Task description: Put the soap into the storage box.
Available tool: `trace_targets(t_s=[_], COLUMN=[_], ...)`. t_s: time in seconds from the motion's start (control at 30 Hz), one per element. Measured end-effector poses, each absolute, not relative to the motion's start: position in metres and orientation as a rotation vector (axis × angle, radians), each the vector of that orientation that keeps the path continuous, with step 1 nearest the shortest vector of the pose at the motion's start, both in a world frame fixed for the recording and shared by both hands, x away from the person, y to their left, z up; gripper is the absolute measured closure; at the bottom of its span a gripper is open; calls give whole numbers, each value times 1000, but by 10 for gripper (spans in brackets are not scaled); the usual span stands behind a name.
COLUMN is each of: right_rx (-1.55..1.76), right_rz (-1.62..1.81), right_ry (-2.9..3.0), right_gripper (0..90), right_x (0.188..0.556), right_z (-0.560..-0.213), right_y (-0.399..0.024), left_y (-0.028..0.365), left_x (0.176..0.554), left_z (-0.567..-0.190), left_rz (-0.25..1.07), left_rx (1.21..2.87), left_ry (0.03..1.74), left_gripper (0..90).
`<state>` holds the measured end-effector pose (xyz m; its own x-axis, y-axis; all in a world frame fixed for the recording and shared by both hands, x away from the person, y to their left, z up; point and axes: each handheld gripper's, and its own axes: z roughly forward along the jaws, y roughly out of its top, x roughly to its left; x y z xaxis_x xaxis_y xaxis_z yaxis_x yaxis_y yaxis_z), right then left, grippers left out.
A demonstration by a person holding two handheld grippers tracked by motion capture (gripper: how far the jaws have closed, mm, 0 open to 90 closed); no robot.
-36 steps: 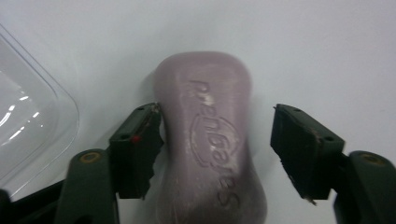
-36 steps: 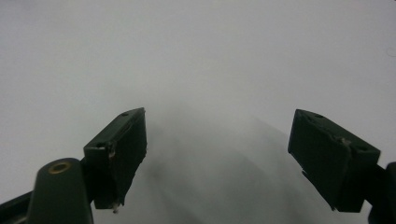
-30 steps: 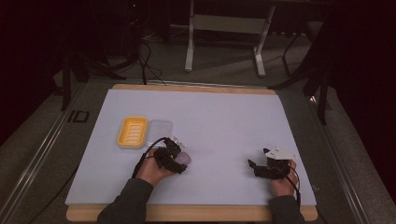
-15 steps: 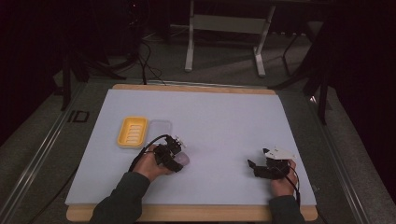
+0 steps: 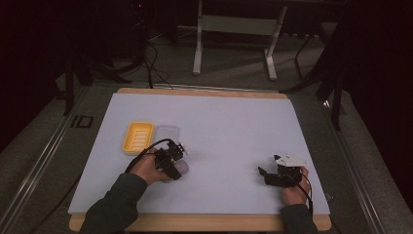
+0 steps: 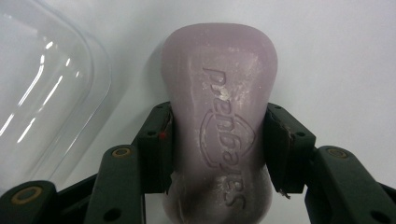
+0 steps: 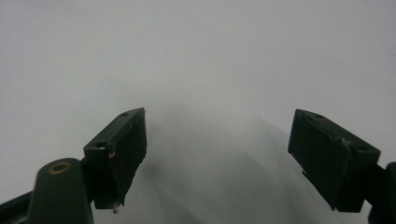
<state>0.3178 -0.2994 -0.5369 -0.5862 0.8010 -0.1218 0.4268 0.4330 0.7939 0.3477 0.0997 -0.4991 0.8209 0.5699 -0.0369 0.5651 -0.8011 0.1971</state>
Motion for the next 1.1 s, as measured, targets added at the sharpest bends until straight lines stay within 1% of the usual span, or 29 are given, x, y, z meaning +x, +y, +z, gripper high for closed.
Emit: trace_targets(t_s=[0.23,0.47,1.1], right_rx=[1033,1033,1033], right_rz=[1012,1010,1012], right_ry=[2203,2205,2203], right_gripper=[191,191,191], right_x=[318,318,318], right_z=[-537,-537,-537], right_y=[-299,-299,-299], left_y=[89,85,91], left_x=[352,353,354], left_z=[-499,-498,-494], left_rz=[45,47,47], left_rx=[2909,2946,2918], left_ry=[840,796,800], left_gripper=[483,494,499])
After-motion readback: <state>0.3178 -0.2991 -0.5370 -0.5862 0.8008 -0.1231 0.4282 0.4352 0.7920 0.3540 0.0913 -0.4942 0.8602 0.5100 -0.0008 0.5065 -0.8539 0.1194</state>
